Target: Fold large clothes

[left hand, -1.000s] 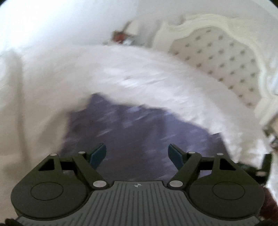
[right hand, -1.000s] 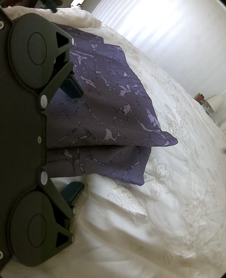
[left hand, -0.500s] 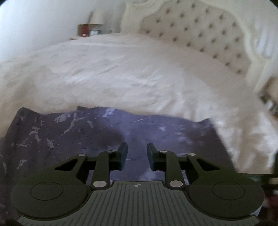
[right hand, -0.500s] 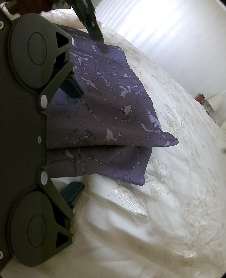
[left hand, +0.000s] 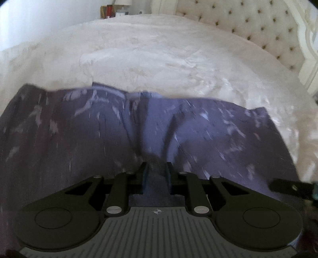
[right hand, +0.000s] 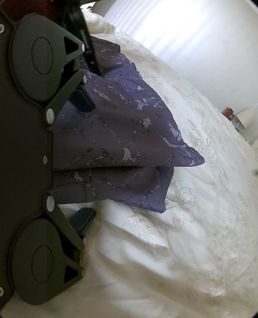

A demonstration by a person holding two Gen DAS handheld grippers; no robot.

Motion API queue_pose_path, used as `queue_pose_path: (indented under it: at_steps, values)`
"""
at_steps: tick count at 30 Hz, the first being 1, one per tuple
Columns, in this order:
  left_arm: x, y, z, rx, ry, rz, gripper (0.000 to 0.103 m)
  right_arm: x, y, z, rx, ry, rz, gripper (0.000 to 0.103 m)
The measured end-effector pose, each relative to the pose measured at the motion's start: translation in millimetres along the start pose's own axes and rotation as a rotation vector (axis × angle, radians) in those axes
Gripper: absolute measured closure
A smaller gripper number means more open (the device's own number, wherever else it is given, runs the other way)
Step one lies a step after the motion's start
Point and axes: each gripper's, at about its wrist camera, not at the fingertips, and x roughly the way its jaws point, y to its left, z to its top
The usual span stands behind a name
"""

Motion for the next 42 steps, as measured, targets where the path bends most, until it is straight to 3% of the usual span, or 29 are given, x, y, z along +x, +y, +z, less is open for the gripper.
queue_pose_path:
  at_steps: [5,8,14,15,17,21,31,42]
  values:
    - [-22,-6,-29,0.021,0.004,-0.022,0.085,0,-1,0,0.001,0.0,0.002,0.0]
    - [-32,0,-44,-0.025,0.011,-0.044,0.085,0,-3,1,0.014,-0.001,0.012,0.0]
    - [-26,9,-47,-0.059,0.014,-0.061,0.085,-3,-11,5,0.057,0.011,0.072,0.002]
    - [-26,8,-46,-0.057,0.014,-0.062,0.085,-3,-11,5,0.058,0.015,0.088,0.006]
    - [-23,8,-45,-0.054,0.015,-0.065,0.085,-5,-9,3,0.054,0.019,0.104,0.038]
    - [-22,5,-44,-0.051,0.012,-0.06,0.085,-7,-12,-1,0.094,0.02,0.146,0.054]
    - [-23,-3,-50,-0.014,-0.011,-0.021,0.085,-3,-24,-4,0.188,0.016,0.175,0.053]
    - [-28,3,-53,-0.058,0.002,-0.046,0.085,-3,-28,-5,0.213,0.012,0.178,0.051]
